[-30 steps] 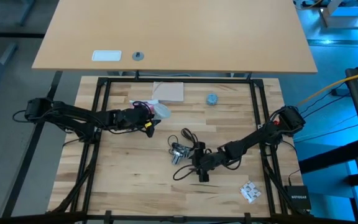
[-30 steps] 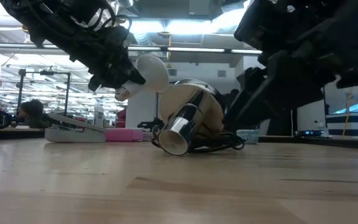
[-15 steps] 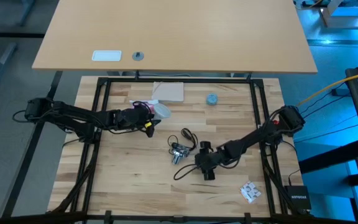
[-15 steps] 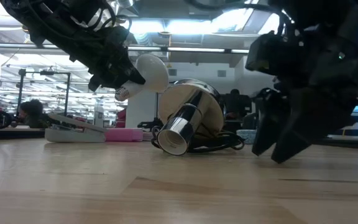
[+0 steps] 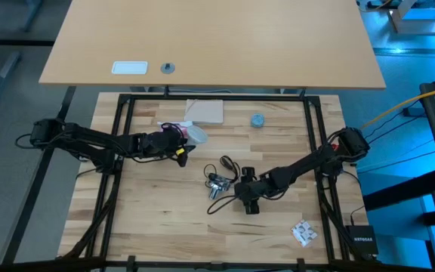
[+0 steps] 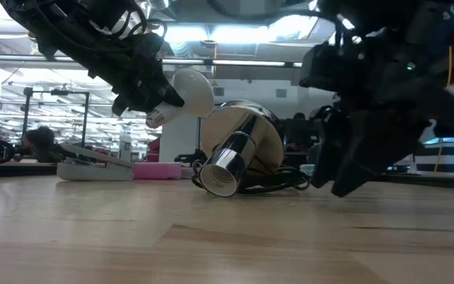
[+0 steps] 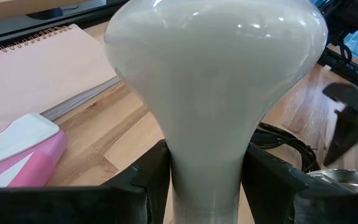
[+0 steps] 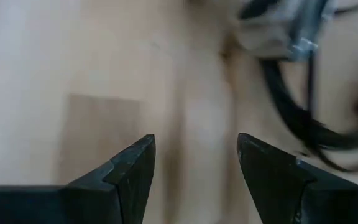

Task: Screw lightbulb
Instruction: Insert the white lightbulb into the desk lamp

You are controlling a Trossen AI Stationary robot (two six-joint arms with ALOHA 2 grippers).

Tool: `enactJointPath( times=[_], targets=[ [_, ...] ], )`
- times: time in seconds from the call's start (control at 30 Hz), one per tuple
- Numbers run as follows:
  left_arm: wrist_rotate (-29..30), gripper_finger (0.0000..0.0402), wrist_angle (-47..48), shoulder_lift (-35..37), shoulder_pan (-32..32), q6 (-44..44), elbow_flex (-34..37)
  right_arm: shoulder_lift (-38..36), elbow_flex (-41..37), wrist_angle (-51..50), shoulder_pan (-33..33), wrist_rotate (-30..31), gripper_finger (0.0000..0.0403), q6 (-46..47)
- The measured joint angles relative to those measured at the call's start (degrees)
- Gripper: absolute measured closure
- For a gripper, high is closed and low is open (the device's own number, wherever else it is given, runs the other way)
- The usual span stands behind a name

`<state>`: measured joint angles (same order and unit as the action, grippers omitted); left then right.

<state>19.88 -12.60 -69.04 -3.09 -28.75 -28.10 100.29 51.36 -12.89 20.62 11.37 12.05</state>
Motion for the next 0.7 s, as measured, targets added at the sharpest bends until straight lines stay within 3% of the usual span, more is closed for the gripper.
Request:
enactJointPath(
  times=[0.2, 0.7],
  targets=[
    [0.00, 0.0246, 0.00, 0.00, 0.00, 0.02, 0.00, 0.00, 3.84, -4.54, -0.80, 2.69, 0.0171, -0.84],
    [0.02, 0.0246, 0.00, 0.00, 0.00, 0.02, 0.00, 0.07, 6.99, -0.08, -0.78, 9.08, 0.0171, -2.11]
  ],
)
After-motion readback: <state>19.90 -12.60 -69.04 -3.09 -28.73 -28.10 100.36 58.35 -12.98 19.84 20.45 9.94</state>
